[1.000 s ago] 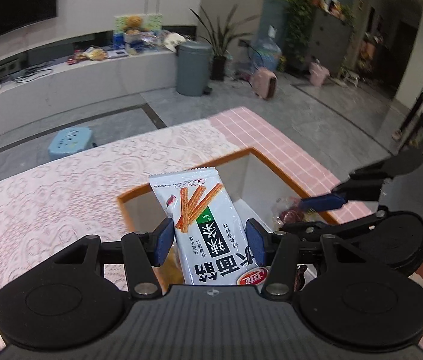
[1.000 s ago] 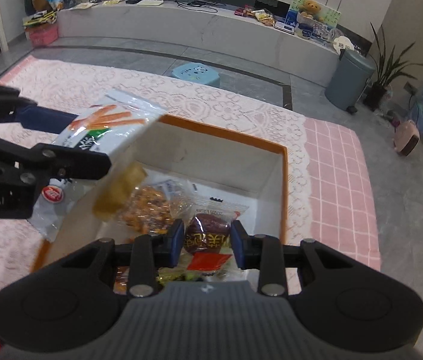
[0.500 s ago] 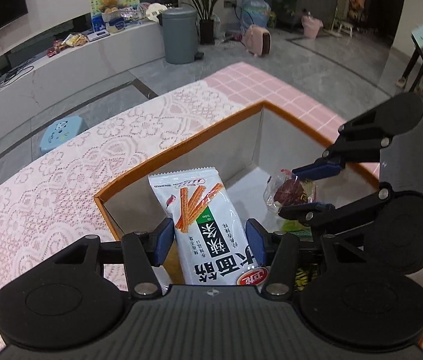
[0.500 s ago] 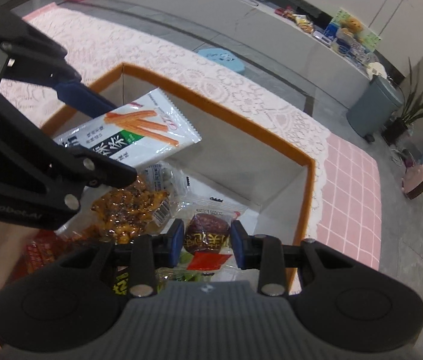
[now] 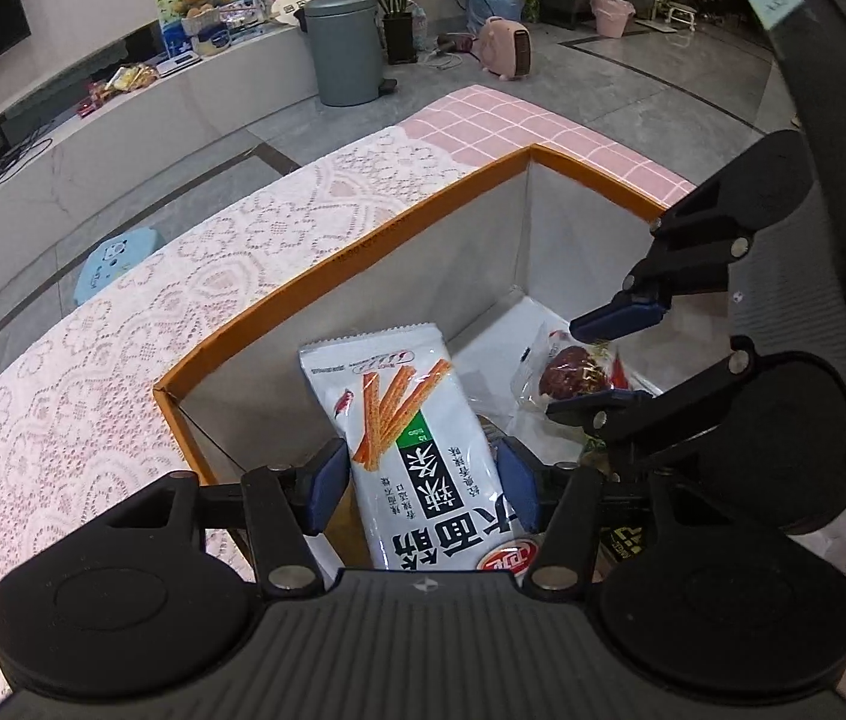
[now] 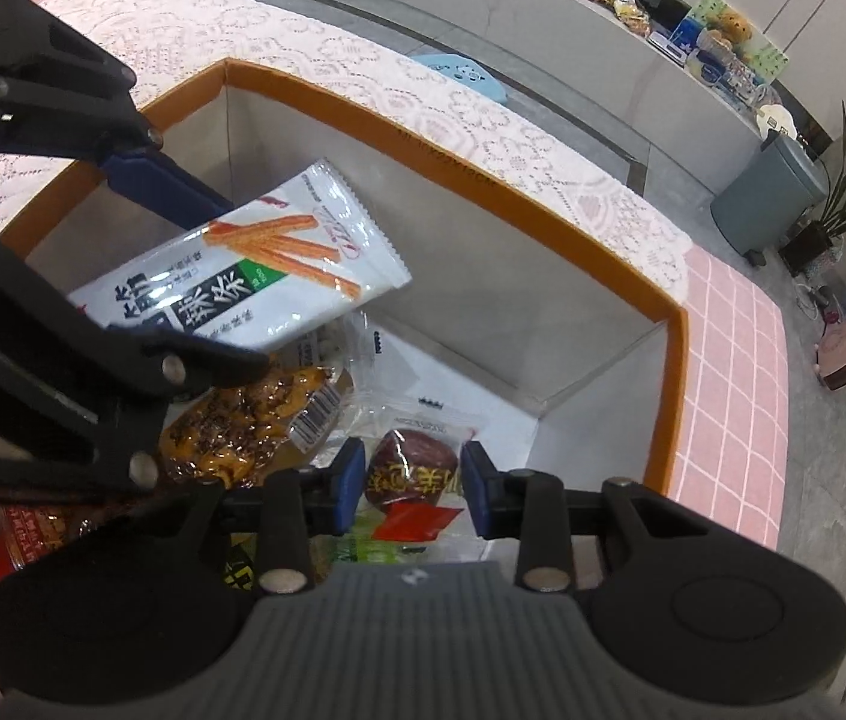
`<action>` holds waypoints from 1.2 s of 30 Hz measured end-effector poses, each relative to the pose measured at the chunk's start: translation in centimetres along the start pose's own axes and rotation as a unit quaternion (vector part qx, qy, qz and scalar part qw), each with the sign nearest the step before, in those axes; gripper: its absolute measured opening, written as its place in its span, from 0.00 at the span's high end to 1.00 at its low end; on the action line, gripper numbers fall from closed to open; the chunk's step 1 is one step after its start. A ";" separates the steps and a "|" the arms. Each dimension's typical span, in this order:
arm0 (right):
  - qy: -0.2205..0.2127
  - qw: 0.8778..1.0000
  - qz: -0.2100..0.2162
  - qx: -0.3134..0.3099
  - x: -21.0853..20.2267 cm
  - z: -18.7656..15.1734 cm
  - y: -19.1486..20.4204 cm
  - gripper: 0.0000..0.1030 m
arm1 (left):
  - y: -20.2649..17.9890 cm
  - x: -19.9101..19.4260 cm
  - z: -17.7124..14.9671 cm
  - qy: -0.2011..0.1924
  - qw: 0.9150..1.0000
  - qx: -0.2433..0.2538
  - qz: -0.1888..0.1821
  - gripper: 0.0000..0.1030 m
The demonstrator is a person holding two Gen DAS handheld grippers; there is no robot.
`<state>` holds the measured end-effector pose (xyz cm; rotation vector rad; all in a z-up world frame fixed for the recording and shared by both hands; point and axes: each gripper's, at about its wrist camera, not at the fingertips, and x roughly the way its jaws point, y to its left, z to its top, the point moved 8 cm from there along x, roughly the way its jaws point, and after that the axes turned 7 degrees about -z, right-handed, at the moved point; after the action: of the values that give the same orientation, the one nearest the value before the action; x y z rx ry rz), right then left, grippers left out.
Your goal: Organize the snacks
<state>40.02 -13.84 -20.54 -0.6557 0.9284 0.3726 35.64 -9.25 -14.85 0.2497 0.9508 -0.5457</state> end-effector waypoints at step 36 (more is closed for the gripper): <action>-0.087 0.976 0.079 0.184 -19.5 -0.6 2.8 0.29 | -3.0 -21.9 -2.3 -0.151 0.977 -0.120 0.089 0.26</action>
<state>27.28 -12.57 -5.62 -0.2075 0.8548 0.3800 22.31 -3.54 2.05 0.0302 0.6830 -0.2892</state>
